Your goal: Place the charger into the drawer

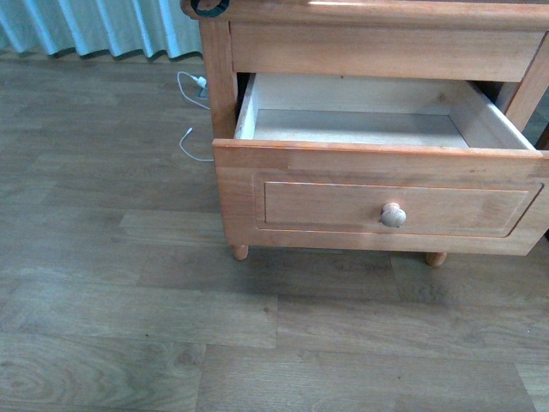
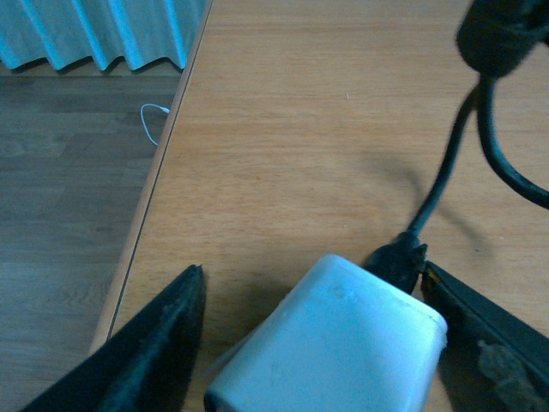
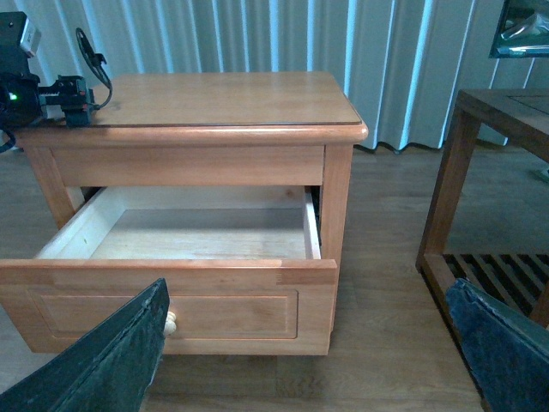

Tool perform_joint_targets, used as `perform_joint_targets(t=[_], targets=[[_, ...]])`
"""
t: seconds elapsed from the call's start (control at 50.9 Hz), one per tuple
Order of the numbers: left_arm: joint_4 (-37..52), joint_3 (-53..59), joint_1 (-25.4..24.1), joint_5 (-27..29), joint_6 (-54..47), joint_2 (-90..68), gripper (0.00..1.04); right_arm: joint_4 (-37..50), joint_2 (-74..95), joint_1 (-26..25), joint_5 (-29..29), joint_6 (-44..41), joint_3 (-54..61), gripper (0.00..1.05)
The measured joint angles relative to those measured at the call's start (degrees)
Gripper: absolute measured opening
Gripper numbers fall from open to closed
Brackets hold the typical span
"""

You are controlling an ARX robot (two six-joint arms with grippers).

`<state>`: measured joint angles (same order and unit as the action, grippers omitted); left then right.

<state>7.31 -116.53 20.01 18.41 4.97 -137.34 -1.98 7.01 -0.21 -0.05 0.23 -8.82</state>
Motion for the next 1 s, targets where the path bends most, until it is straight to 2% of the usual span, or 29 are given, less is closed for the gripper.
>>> perform_joint_targets(t=[0.098, 0.157, 0.374, 0.629, 0.786, 1.003], targets=[[-0.04, -0.07, 0.00, -0.02, 0.00, -0.04, 0.59, 0.00, 0.00, 0.00, 0.00, 0.00, 0.00, 0.97], [-0.04, -0.07, 0.00, -0.02, 0.00, -0.04, 0.53, 0.00, 0.00, 0.00, 0.00, 0.00, 0.00, 0.97], [1.84, 3.08, -0.02, -0.74, 0.00, 1.62, 0.52, 0.00, 0.00, 0.00, 0.00, 0.00, 0.00, 0.97], [5.99, 13.14, 0.96, -3.96, 0.02, 8.96, 0.52, 0.00, 0.00, 0.00, 0.00, 0.00, 0.00, 0.97], [8.46, 20.35, 3.41, -5.81, 0.07, 15.65, 0.52, 0.00, 0.00, 0.00, 0.00, 0.00, 0.00, 0.97], [11.17, 29.42, 9.42, -7.91, 0.28, 20.57, 0.51, 0.00, 0.00, 0.00, 0.00, 0.00, 0.00, 0.97]])
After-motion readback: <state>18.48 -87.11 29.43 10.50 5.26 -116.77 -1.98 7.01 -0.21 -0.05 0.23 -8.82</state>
